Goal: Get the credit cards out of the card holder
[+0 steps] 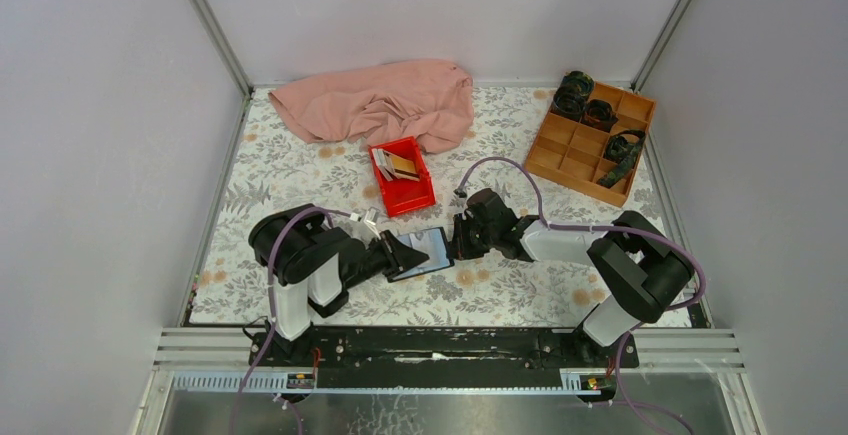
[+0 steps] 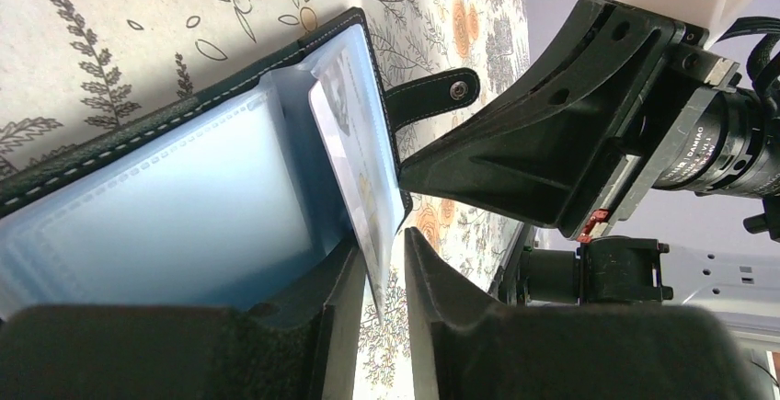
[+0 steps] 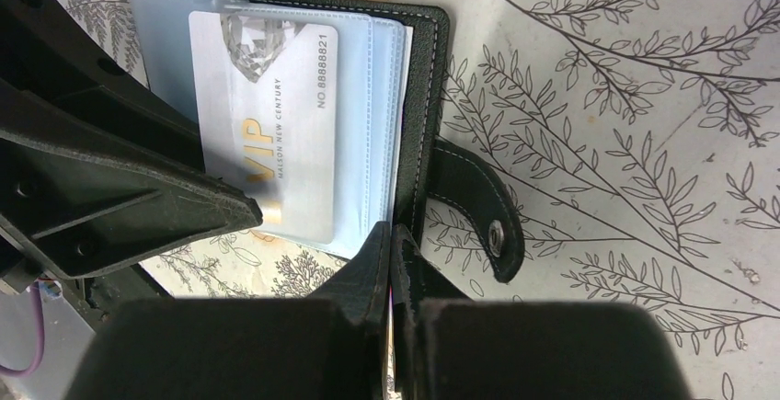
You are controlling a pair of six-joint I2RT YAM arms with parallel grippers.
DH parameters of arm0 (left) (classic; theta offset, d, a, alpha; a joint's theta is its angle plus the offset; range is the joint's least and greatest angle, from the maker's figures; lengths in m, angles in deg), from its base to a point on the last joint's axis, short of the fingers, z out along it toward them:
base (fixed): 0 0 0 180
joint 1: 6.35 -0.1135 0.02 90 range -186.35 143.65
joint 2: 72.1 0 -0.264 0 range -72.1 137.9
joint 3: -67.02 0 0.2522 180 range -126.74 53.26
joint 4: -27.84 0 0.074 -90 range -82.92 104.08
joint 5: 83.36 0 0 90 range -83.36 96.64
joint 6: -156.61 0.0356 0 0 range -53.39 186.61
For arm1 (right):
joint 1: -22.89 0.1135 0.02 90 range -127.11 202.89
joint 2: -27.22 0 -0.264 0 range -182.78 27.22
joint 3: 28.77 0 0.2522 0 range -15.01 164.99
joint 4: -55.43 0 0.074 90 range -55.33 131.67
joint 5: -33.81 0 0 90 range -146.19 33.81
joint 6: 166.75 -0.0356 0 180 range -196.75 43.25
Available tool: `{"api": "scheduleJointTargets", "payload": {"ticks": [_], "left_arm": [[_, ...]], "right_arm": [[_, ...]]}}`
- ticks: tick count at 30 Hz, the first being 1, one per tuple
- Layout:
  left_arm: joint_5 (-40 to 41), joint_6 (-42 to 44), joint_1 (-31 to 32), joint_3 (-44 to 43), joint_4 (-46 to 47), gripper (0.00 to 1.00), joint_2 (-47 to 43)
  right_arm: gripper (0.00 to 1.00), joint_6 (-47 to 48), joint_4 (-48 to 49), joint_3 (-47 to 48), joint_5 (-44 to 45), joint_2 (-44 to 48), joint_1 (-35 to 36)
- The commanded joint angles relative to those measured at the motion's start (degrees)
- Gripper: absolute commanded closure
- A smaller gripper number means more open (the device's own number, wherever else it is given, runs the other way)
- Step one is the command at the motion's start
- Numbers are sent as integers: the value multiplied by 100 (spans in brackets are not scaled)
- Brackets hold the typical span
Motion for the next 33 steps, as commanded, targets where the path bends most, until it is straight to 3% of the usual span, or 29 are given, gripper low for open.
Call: {"api": "scheduleJointTargets", "payload": {"ticks": [1, 18, 33], "left_arm": [[-100, 110, -90, 84, 416, 72, -84], [-107, 215, -258, 427, 407, 79, -303], [-41, 215, -277, 698, 406, 77, -526]], "right_arm": [[100, -35, 107, 4, -32, -47, -60], [100, -65, 244, 22, -149, -275, -137], [100, -80, 337, -16, -204, -359, -192]]}}
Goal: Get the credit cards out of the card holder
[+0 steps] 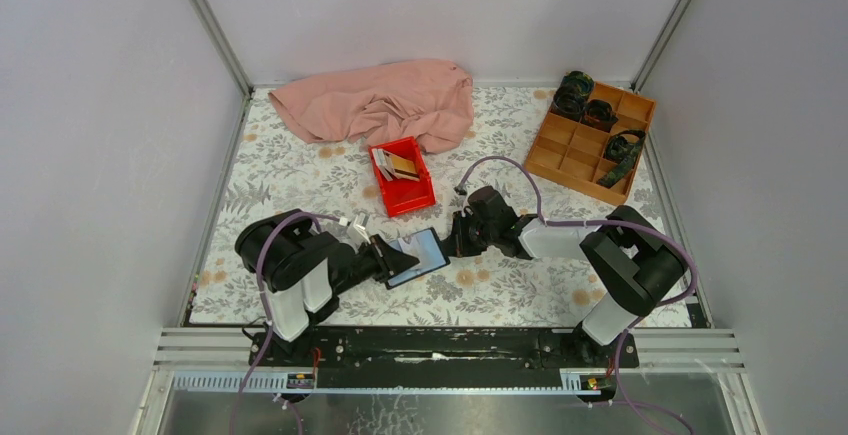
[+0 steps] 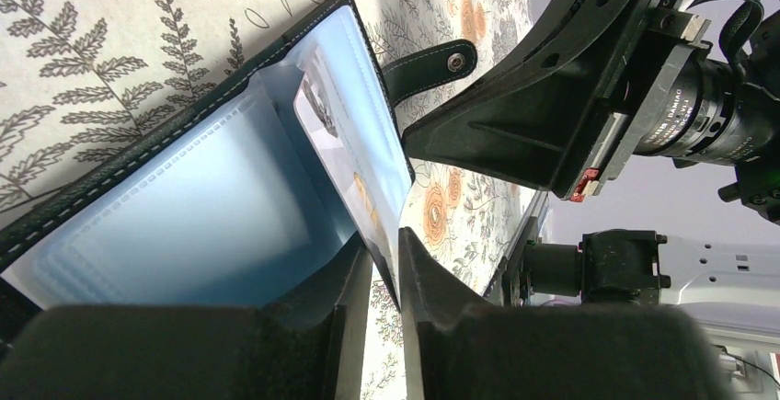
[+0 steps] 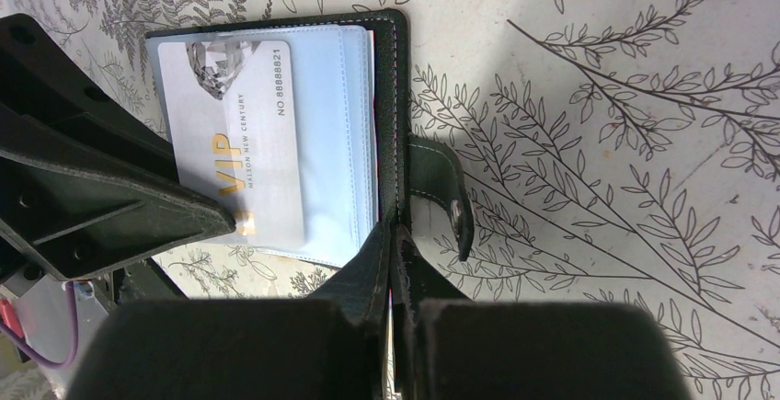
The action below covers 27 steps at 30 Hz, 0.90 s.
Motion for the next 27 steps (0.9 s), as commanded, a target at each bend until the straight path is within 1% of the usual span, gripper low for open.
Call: {"api": "scheduleJointTargets", "payload": {"ticks": [1, 2, 3, 4, 5, 14, 22, 27], "left_arm": [[45, 141, -61, 210, 407, 77, -107], [46, 141, -63, 222, 405, 80, -106], [55, 141, -61, 248, 402, 86, -106], [89, 147, -59, 274, 396, 98, -102], [120, 154, -65, 291, 395, 100, -94], [125, 151, -61, 429, 376, 100, -141], [23, 389, -106, 481, -451, 100, -598], [17, 570, -195, 497, -1150, 99, -1134]], "right_arm": [[100, 62, -71, -20, 98, -108, -57], [100, 64, -71, -27, 98, -99, -60], [100, 58, -60, -34, 98, -103, -65], [100, 61, -62, -45, 98, -96, -69], [100, 61, -58, -48, 98, -87, -69], [100, 79, -54, -67, 104, -60, -112], [100, 161, -151, -217, 112, 210, -446], [100, 203, -235, -314, 122, 472, -724]]}}
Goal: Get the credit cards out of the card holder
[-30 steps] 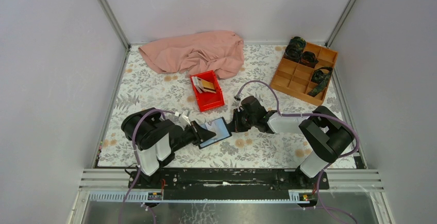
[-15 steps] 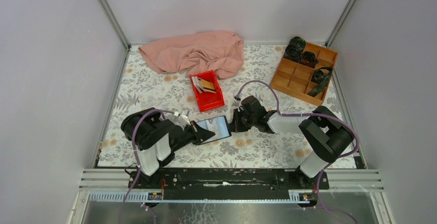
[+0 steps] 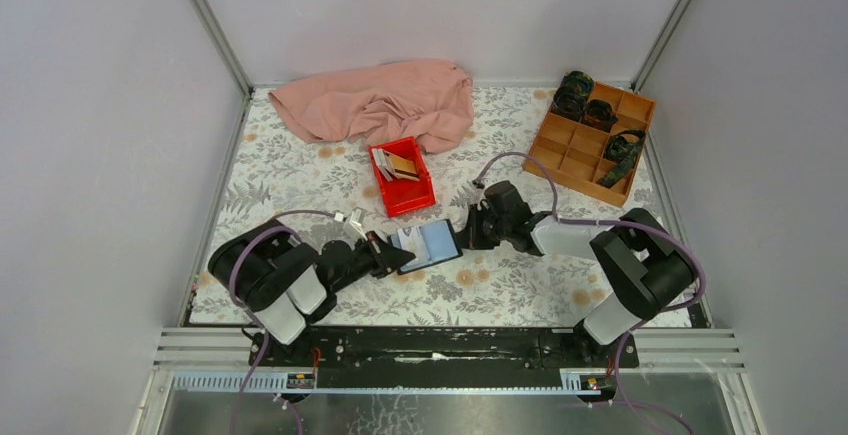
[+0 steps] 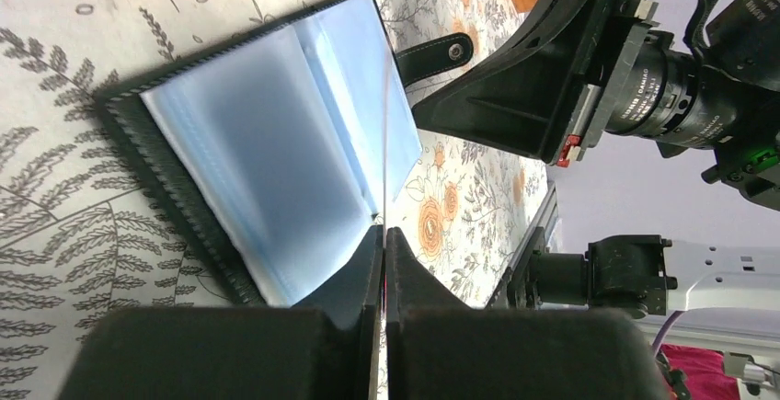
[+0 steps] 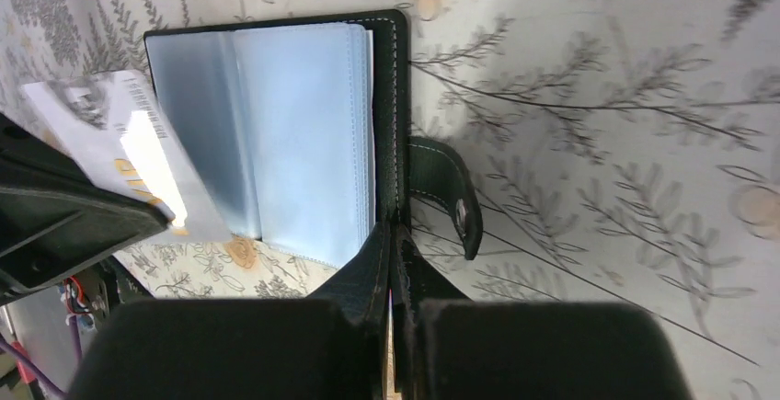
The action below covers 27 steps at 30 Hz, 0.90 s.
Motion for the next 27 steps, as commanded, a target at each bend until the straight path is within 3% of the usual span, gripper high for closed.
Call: {"api": "scheduleJointTargets", "payload": {"ticks": [1, 6, 9, 11, 18, 27], "left_arm": [[-35, 342, -99, 476, -609, 100, -486], [-296, 601, -99, 245, -1409, 100, -1109], [-683, 878, -98, 95, -1526, 100, -1354], [-871, 965, -97, 39, -1536, 100, -1495], [-1396, 905, -99, -59, -899, 100, -1853], [-1697, 460, 36, -286, -55, 100, -1636]], "right_arm": [[100, 195, -251, -144, 126, 336, -273], [100, 309, -504, -139, 331, 663, -328], [72, 402, -487, -183, 230, 1051, -325], [63, 452, -460, -207, 66, 1409, -325], [53, 376, 1058, -806, -1482, 2781, -325], [58, 242, 1803, -935, -2293, 2570, -195]]}}
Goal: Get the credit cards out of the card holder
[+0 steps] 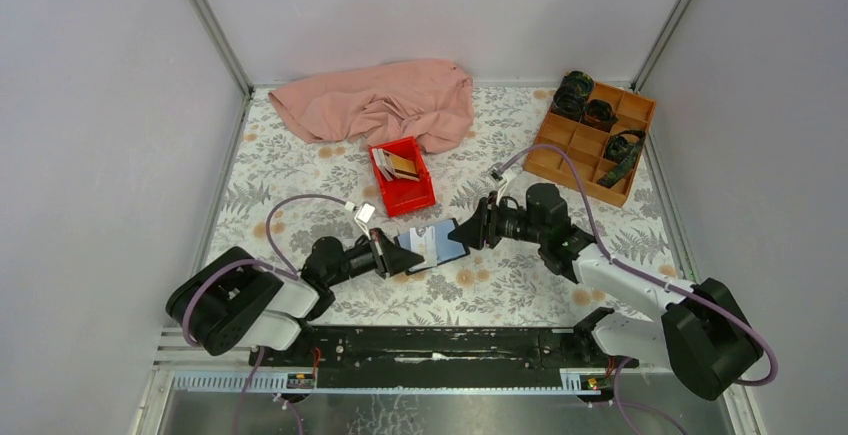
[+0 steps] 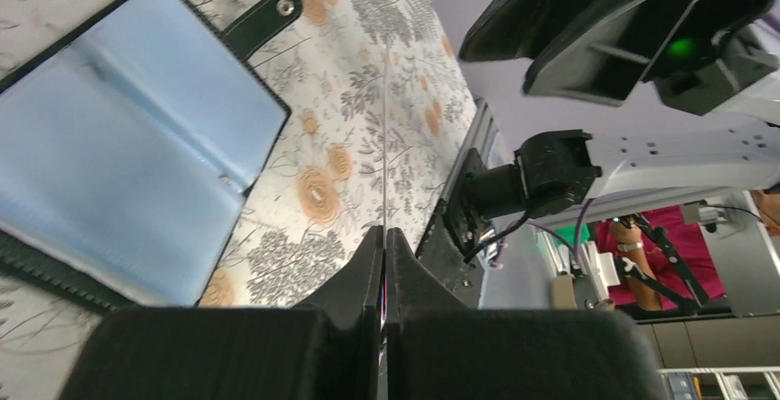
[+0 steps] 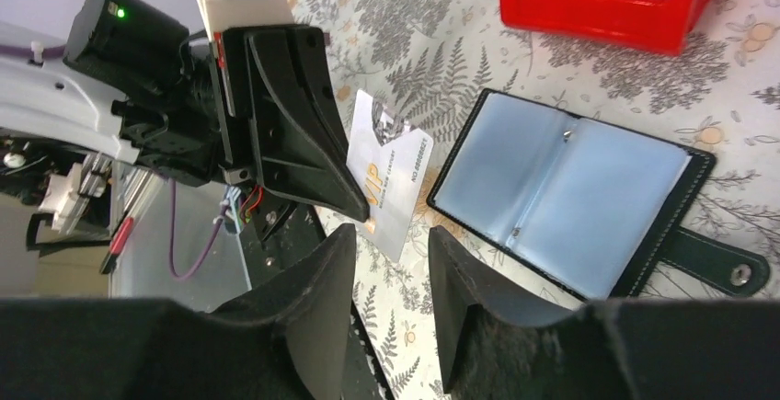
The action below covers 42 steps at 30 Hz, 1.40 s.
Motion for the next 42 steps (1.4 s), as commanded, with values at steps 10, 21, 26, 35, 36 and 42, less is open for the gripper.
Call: {"api": "scheduleJointTargets", "payload": {"ticks": [10, 21, 26, 35, 36, 42], "left_arm": [[-356, -638, 300, -316, 1872, 100, 544], [-460, -626, 389, -508, 1770, 80, 403], [-521, -504, 358, -504, 1492, 60, 162], [-727, -163, 309, -583, 714, 66, -441], [-744, -140, 310, -597, 671, 66, -499], [-807, 42, 310, -684, 108, 76, -848]], "right_arm": [[59, 3, 664, -6, -450, -300, 450], [100, -15, 742, -61, -652, -207, 495], [100, 631, -93, 130, -807, 46, 491], [100, 735, -347, 253, -1823, -3, 507], [100, 721, -331, 257, -1878, -53, 527], [100, 727, -328, 202, -1840, -172, 579]]}}
